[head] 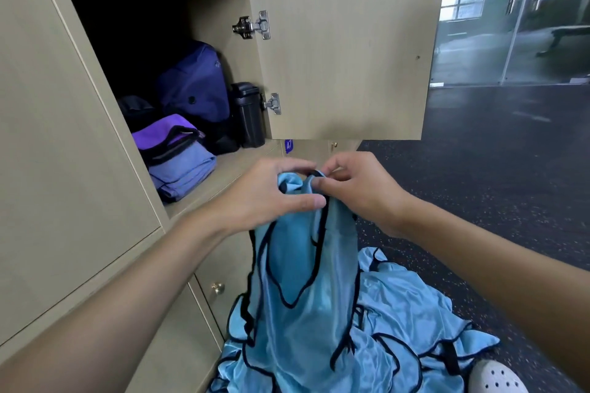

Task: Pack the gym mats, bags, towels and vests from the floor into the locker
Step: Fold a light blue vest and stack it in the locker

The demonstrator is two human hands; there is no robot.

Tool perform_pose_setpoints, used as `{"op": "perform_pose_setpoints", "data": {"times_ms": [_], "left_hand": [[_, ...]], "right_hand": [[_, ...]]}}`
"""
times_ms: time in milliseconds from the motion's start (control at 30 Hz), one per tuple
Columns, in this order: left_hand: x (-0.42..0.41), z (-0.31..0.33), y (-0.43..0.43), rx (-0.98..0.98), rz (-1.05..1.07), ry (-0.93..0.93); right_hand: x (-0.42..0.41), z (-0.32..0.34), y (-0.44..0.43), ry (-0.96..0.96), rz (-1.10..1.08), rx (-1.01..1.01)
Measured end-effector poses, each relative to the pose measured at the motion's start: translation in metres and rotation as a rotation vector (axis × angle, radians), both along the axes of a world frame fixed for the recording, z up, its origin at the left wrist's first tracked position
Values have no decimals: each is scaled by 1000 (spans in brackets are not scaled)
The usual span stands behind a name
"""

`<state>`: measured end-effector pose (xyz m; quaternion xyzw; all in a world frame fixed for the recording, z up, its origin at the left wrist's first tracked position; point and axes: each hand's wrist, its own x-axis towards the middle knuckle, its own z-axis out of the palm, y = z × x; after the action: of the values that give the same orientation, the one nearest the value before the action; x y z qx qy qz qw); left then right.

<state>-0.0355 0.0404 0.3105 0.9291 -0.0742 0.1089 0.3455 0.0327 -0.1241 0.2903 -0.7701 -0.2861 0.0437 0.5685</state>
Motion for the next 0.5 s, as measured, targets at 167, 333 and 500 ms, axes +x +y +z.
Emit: {"op": "perform_pose_setpoints", "data": {"times_ms": [167, 333, 500], "left_hand": [[3, -10, -1, -178, 61, -24], [5, -2, 4, -344, 190, -171], [7, 2, 11, -290, 320, -175]], "right_hand": [[-2, -1, -2, 0, 22, 10], [4, -4, -12, 75, 135, -13], [7, -6, -13, -8, 47, -20]]}}
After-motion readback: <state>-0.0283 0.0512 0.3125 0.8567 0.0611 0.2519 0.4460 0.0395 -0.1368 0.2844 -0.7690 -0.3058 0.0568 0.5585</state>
